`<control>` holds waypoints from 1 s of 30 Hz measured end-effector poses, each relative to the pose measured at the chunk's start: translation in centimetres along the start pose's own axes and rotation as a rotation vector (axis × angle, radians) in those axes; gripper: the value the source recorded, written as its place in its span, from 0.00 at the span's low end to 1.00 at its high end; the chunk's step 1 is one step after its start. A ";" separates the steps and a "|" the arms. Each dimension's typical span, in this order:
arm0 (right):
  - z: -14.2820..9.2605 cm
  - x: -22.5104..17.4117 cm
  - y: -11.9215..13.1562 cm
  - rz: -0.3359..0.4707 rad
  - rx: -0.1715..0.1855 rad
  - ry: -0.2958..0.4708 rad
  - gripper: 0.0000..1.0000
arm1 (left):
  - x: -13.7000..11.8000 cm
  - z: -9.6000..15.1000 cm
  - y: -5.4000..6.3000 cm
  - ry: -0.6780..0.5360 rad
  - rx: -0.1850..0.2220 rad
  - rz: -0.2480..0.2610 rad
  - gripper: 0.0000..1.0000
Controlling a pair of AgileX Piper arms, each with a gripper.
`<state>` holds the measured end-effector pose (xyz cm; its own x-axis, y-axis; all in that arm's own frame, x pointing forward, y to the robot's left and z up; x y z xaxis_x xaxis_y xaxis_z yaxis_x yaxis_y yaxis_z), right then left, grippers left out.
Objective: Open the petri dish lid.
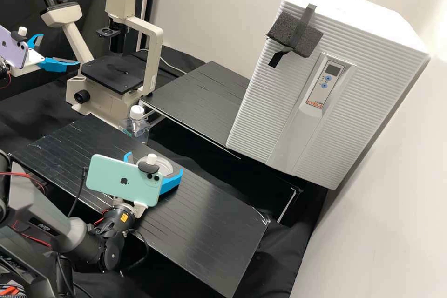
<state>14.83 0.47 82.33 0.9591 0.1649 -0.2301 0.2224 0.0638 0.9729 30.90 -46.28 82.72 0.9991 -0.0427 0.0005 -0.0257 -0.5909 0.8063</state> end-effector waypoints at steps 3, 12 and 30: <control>0.0 0.1 0.0 0.004 0.008 0.000 0.00 | 0.0 0.0 0.0 0.000 0.000 0.000 1.00; 0.1 0.2 0.0 0.009 0.019 0.001 0.00 | 0.0 0.0 0.0 0.000 0.000 0.000 1.00; -0.9 -0.2 0.1 0.016 0.003 0.030 0.00 | 0.0 0.0 0.0 0.000 0.000 0.000 1.00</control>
<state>14.49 1.37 82.50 0.9568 0.1955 -0.2153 0.2079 0.0579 0.9764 30.90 -46.28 82.72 0.9991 -0.0427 0.0005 -0.0257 -0.5909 0.8063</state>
